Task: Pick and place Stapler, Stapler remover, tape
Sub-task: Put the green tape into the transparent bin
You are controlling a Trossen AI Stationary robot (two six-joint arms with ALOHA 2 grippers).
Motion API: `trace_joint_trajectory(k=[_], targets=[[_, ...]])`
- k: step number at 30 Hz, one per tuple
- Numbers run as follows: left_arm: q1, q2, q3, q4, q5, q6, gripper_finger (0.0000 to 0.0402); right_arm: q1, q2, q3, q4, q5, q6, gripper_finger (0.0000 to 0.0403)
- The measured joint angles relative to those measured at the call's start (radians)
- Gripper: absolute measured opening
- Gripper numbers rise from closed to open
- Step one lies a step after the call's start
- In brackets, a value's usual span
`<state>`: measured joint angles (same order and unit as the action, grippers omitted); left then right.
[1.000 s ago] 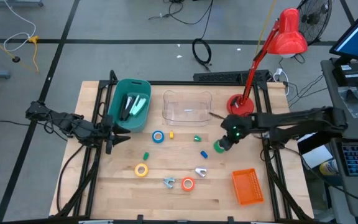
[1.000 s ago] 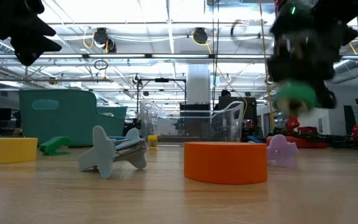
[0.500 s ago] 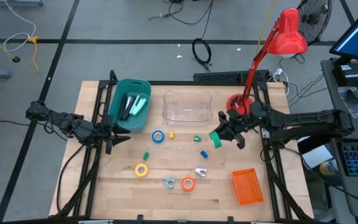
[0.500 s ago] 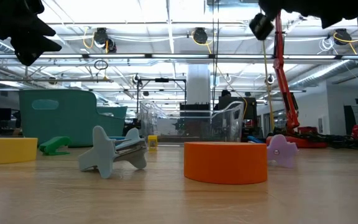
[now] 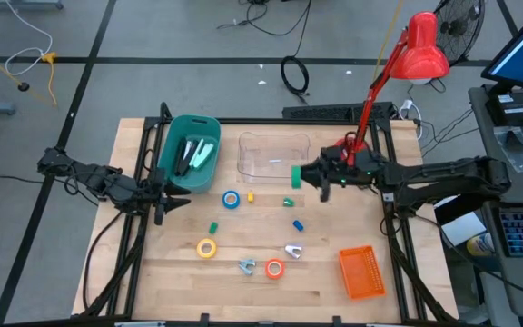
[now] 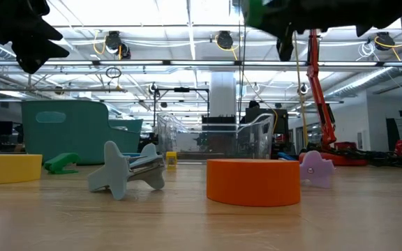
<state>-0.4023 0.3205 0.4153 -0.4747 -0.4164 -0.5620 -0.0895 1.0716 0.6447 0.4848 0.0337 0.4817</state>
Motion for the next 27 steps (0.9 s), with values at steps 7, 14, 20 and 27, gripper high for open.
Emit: trace_joint_trajectory(k=[7, 14, 20, 27], targets=[[0.0, 0.0, 0.0, 0.003, -0.003, -0.024, 0.0163, -0.001, 0.117, 0.094, -0.125, 0.221, -0.052, 0.0038], [0.0, 0.0, 0.0, 0.002, -0.011, -0.046, 0.0163, -0.032, 0.215, 0.28, -0.409, 0.31, -0.113, 0.0038], [0.0, 0.0, 0.0, 0.001, -0.011, -0.052, 0.0163, -0.113, 0.316, 0.416, -0.607, 0.31, -0.128, 0.0038], [0.0, 0.0, 0.0, 0.007, -0.012, -0.05, 0.0163, -0.191, 0.431, 0.523, -0.769, 0.303, -0.131, 0.0038]])
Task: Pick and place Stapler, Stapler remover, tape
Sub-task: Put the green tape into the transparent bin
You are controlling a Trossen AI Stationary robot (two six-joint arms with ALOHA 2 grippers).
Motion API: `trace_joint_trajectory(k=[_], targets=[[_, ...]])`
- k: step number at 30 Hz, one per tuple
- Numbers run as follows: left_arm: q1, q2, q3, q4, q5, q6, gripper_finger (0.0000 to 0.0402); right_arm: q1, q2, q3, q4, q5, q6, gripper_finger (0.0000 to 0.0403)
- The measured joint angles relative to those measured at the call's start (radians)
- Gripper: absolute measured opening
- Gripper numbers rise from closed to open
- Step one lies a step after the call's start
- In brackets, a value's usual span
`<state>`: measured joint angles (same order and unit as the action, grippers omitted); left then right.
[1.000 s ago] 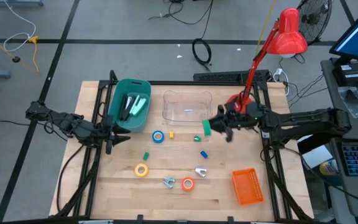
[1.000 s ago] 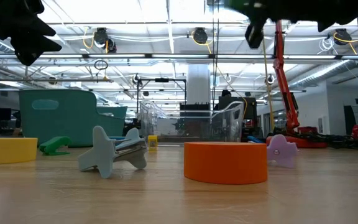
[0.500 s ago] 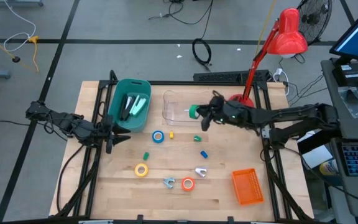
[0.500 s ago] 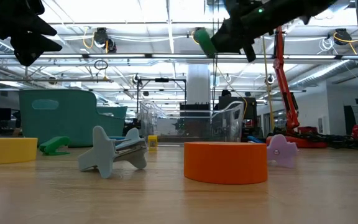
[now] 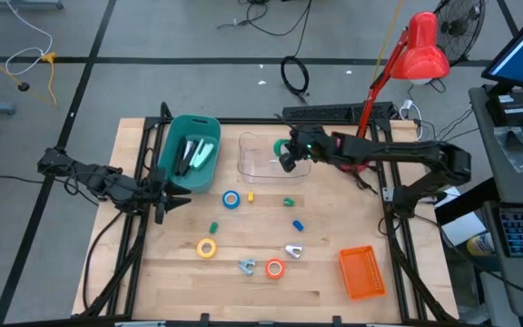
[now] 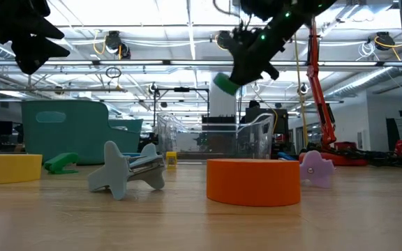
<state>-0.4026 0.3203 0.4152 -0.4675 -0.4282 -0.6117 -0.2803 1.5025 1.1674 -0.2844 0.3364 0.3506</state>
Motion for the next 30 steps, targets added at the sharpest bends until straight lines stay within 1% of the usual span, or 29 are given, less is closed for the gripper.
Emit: trace_joint_trajectory(k=[2, 4, 6, 8, 11, 23, 30], targets=[[0.0, 0.0, 0.0, -0.001, 0.0, 0.009, 0.0163, -0.023, 0.032, 0.03, -0.031, -0.016, 0.003, 0.0038], [0.0, 0.0, 0.0, 0.0, -0.002, 0.012, 0.0163, -0.049, 0.05, 0.045, -0.083, -0.059, 0.012, 0.0038], [0.0, 0.0, 0.0, -0.001, -0.002, 0.022, 0.0163, -0.067, 0.076, 0.062, -0.079, -0.083, 0.03, 0.0038], [0.0, 0.0, 0.0, 0.0, -0.002, 0.027, 0.0163, -0.087, 0.093, 0.065, -0.127, -0.11, 0.034, 0.0038], [0.0, 0.0, 0.0, -0.001, -0.01, 0.038, 0.0163, -0.114, 0.125, 0.068, -0.152, -0.155, 0.054, 0.0038], [0.0, 0.0, 0.0, 0.0, -0.018, 0.051, 0.0163, -0.145, 0.233, 0.068, -0.155, -0.231, 0.065, 0.0038], [0.0, 0.0, 0.0, 0.0, -0.018, 0.051, 0.0163, -0.145, 0.253, 0.068, -0.165, -0.254, 0.064, 0.0038]])
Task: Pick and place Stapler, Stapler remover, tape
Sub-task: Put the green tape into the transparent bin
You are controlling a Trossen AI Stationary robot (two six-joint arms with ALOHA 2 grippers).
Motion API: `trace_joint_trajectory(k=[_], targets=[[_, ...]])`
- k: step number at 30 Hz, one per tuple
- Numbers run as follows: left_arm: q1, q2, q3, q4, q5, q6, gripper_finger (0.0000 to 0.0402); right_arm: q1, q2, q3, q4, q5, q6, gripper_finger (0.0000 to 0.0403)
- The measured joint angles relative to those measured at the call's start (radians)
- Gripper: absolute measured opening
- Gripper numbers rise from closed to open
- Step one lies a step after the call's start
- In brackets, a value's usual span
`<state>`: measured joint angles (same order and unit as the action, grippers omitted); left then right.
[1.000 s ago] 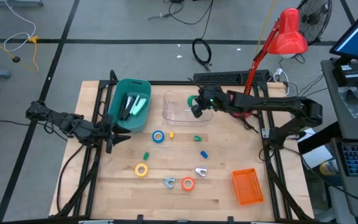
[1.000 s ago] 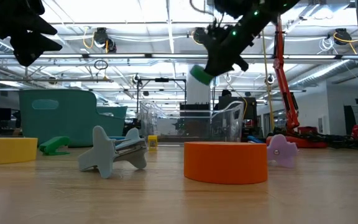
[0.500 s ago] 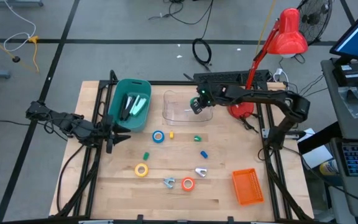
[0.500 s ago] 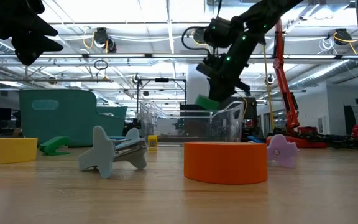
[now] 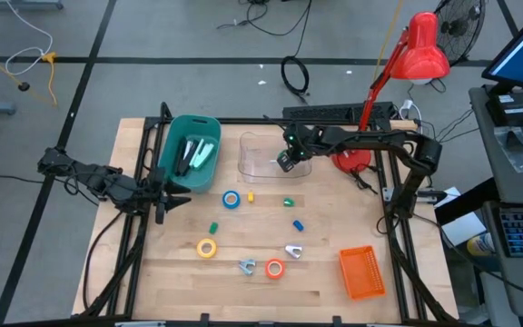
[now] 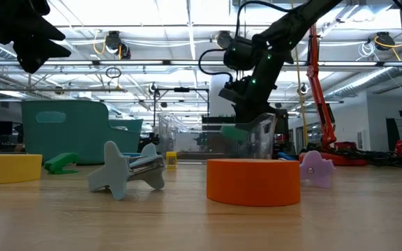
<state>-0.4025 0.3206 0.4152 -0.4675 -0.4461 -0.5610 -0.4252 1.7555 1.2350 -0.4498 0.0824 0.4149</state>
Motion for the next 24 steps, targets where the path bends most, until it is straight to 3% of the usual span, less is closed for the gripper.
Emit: trace_joint_trajectory(k=[11, 24], targets=[[0.0, 0.0, 0.0, 0.0, 0.0, 0.002, 0.0163, 0.001, 0.0, 0.0, 0.006, -0.01, -0.019, 0.004], [0.0, 0.0, 0.0, 0.0, 0.0, 0.0, 0.0163, 0.001, 0.0, -0.001, 0.026, -0.036, -0.035, 0.008]])
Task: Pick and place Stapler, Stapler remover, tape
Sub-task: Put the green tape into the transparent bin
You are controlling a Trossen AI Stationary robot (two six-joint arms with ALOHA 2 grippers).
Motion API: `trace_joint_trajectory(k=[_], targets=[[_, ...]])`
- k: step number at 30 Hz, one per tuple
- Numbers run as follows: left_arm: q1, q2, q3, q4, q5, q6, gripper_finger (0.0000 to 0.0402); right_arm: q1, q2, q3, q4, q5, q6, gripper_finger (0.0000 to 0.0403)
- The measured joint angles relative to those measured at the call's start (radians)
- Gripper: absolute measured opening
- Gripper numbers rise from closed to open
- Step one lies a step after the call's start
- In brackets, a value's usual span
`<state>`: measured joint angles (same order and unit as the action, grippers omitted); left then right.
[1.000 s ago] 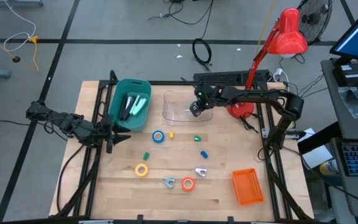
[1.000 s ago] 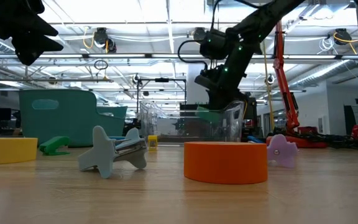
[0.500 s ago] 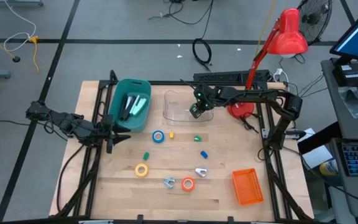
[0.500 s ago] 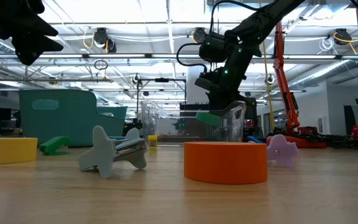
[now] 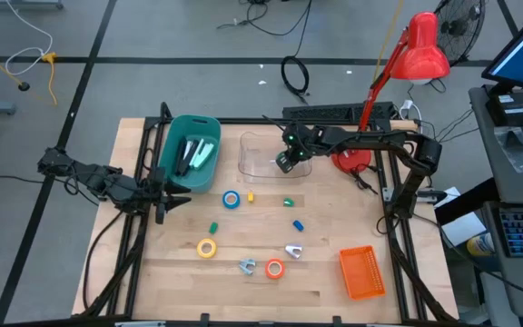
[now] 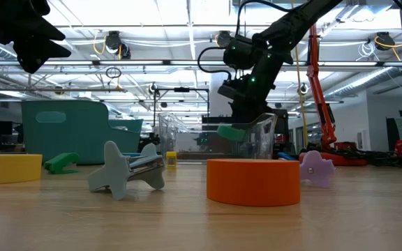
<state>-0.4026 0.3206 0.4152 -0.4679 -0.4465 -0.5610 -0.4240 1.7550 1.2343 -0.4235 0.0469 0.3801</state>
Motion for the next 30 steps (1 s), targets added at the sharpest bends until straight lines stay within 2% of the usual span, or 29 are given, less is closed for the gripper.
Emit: trace_joint_trajectory(k=[22, 30], targets=[[0.0, 0.0, 0.0, 0.0, 0.0, -0.001, 0.0163, 0.0, 0.0, 0.0, -0.045, -0.001, -0.008, 0.0082], [0.0, 0.0, 0.0, 0.0, 0.0, -0.001, 0.0163, -0.002, 0.0, -0.001, -0.045, -0.05, -0.025, 0.0082]])
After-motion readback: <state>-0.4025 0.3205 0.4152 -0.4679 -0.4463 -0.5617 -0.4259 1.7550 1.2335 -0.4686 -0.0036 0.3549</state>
